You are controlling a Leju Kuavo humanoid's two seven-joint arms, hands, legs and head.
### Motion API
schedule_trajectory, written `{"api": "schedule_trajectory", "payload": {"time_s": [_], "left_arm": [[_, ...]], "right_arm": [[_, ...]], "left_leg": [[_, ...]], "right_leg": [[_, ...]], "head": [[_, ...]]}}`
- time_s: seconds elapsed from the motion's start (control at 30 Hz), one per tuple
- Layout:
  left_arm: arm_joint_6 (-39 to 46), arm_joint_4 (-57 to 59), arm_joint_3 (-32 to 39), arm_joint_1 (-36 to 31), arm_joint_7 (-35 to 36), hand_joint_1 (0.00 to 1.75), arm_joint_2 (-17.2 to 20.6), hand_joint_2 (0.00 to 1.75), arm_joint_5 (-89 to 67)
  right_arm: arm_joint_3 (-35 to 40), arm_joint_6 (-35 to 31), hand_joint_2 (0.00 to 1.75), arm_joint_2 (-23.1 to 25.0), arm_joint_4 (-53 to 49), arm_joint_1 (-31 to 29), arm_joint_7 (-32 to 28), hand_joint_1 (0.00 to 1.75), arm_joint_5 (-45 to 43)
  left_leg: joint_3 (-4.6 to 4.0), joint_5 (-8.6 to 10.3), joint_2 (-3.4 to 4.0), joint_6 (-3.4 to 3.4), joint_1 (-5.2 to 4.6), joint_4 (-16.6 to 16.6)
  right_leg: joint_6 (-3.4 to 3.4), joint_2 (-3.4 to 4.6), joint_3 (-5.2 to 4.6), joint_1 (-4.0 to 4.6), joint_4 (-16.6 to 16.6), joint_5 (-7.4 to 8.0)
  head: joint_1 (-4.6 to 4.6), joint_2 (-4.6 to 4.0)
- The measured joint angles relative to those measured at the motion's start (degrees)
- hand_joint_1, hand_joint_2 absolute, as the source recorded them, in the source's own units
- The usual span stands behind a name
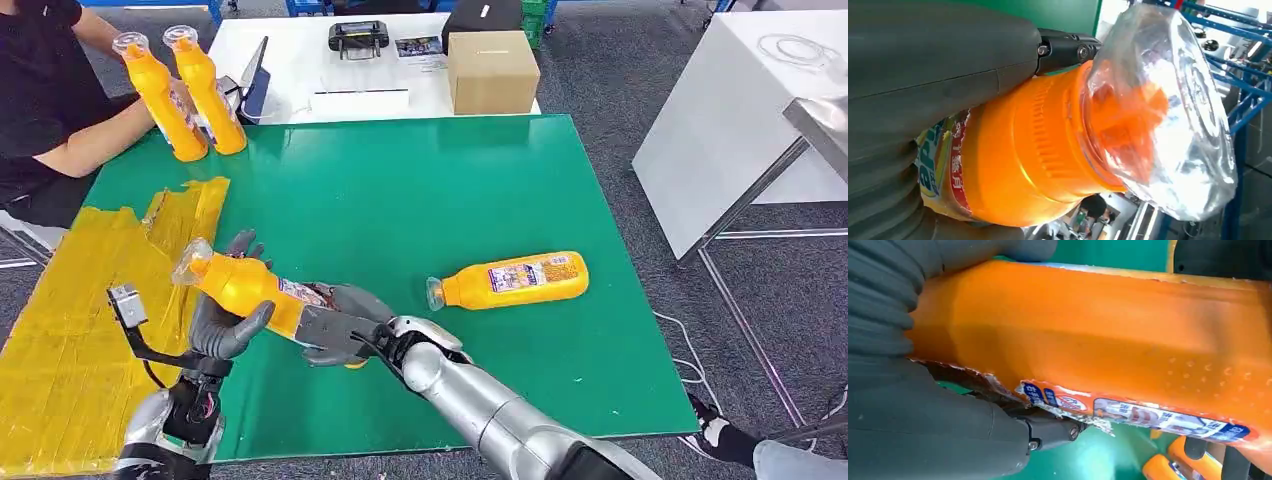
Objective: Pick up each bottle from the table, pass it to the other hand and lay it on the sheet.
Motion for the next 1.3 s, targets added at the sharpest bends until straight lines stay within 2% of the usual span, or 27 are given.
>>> {"api": "schedule_trajectory", "payload": {"time_s": [0.67,0.7,0.73,0.8,0.83,1.3], "left_arm": [[-0.1,-0.7,0.0,0.9,-1.3,1.75,0.0,1.75,-0.8],[-0.2,-0.8,0.0,1.0,-1.3,1.75,0.0,1.75,-0.8],[-0.2,-0.8,0.0,1.0,-1.3,1.75,0.0,1.75,-0.8],[-0.3,-1.0,0.2,1.2,-1.3,1.75,0.0,1.75,-0.8],[-0.4,-1.1,0.2,1.3,-1.3,1.75,0.0,1.75,-0.8],[4.3,-2.3,3.1,1.7,-7.7,1.75,1.1,1.75,-11.2]], "right_arm": [[0.9,-0.1,1.75,0.3,0.1,0.0,0.3,1.73,1.0],[1.0,-0.1,1.75,0.3,0.1,0.0,0.3,0.23,1.0],[1.1,-0.2,1.75,0.3,0.1,0.0,0.3,0.00,1.1],[1.3,-0.7,1.75,0.3,0.1,0.0,0.4,0.00,1.6],[1.4,-1.0,0.00,0.4,0.1,-0.1,0.4,0.00,2.1],[0.6,-3.1,0.00,-1.7,-1.6,-1.4,0.9,0.00,4.1]], "left_leg": [[-0.01,0.00,0.00,0.00,0.00,0.0],[-0.01,0.00,-0.01,0.00,0.00,0.0],[-0.01,0.00,-0.01,0.00,0.00,0.0],[-0.01,0.00,0.00,0.00,0.00,0.0],[-0.01,0.00,-0.01,0.00,0.00,0.0],[-0.01,0.00,0.00,0.00,0.00,0.0]], "right_leg": [[0.00,0.00,0.00,0.00,0.0,0.00],[0.00,0.00,0.00,0.00,0.0,0.00],[0.00,0.00,0.00,0.00,0.0,0.00],[0.00,0.00,0.00,0.00,0.0,0.00],[0.00,0.00,0.00,-0.01,0.0,0.00],[0.00,0.00,-0.03,0.00,0.0,0.00]], "head": [[-0.02,0.00],[0.00,0.00],[0.00,0.00],[0.00,0.00],[0.00,0.00],[0.00,0.00]]}}
